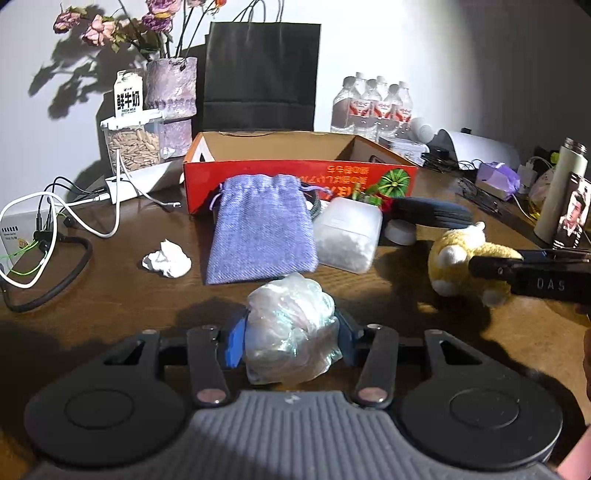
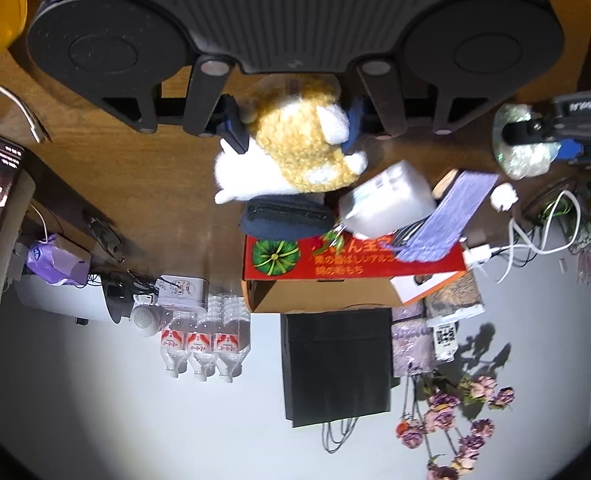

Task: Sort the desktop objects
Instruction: 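Grasp the crumpled clear plastic bag with the left gripper while the right gripper grasps the yellow plush toy, then carry both items into the cardboard box and open both grippers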

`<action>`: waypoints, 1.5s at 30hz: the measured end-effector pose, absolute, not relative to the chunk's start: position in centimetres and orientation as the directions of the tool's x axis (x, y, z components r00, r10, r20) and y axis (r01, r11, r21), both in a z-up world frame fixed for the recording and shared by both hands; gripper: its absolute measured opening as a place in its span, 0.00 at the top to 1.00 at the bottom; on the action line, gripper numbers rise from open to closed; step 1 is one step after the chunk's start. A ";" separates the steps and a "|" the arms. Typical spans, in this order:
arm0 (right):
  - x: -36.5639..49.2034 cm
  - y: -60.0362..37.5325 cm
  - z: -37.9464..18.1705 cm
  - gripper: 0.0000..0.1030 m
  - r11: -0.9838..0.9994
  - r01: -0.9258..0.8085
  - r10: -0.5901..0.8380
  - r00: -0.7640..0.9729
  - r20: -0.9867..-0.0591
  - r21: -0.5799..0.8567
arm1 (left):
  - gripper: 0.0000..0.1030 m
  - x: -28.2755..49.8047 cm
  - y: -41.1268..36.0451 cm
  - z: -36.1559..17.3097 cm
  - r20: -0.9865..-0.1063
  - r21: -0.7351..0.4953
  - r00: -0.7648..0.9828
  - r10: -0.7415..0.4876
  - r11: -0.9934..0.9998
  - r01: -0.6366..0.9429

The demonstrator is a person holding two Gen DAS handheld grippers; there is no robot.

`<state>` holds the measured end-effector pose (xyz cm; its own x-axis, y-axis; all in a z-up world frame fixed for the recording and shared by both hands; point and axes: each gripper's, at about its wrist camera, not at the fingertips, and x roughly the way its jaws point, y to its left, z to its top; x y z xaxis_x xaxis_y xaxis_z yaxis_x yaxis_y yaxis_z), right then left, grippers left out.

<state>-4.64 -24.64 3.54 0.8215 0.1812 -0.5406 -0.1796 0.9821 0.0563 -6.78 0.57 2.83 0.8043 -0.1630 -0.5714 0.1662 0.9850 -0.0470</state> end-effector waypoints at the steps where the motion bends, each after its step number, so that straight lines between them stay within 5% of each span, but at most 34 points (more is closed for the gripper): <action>1: -5.2 -24.4 3.4 0.47 0.980 -0.192 0.192 0.815 -0.547 0.057 | 0.49 -7.1 0.4 2.8 -0.575 -0.043 0.802 -0.162 0.985 0.168; 5: -8.2 -23.6 2.8 0.46 0.965 -0.257 0.238 0.787 -0.569 0.049 | 0.45 -8.2 -0.5 2.3 -0.589 -0.025 0.791 -0.169 0.981 0.191; 9: -10.0 -23.1 3.2 0.24 0.950 -0.309 0.281 0.788 -0.548 0.042 | 0.25 -8.7 -1.4 1.5 -0.600 0.021 0.782 -0.167 0.974 0.224; 14: -9.0 -23.0 3.6 0.23 0.960 -0.270 0.269 0.810 -0.521 0.076 | 0.21 -8.6 -1.0 1.3 -0.610 -0.005 0.771 -0.182 0.974 0.226; 17: -7.3 -22.9 2.7 0.35 0.977 -0.202 0.202 0.802 -0.562 0.064 | 0.27 -8.5 -0.4 1.4 -0.598 -0.025 0.780 -0.183 0.977 0.210; 19: -6.8 -22.9 2.1 0.54 0.978 -0.188 0.207 0.789 -0.579 0.095 | 0.54 -8.1 -0.2 1.2 -0.609 -0.047 0.770 -0.192 0.977 0.206; 21: -7.1 -22.8 2.2 0.58 0.981 -0.176 0.188 0.804 -0.564 0.077 | 0.61 -8.2 -0.1 1.4 -0.597 -0.047 0.779 -0.193 0.977 0.206; 28: -9.9 -23.3 8.4 0.60 0.973 -0.227 0.229 0.897 -0.379 0.051 | 0.62 -8.1 1.3 6.8 -0.458 -0.057 0.856 -0.238 0.969 0.239; 36: 2.0 -22.3 14.5 0.59 0.965 -0.238 0.260 0.915 -0.308 0.107 | 0.61 3.1 1.3 14.7 -0.384 -0.036 0.894 -0.230 0.972 0.234; 45: 24.8 -17.5 13.4 0.59 0.976 -0.216 0.202 0.808 -0.553 0.040 | 0.61 23.6 0.8 14.6 -0.564 0.025 0.821 -0.087 0.992 0.122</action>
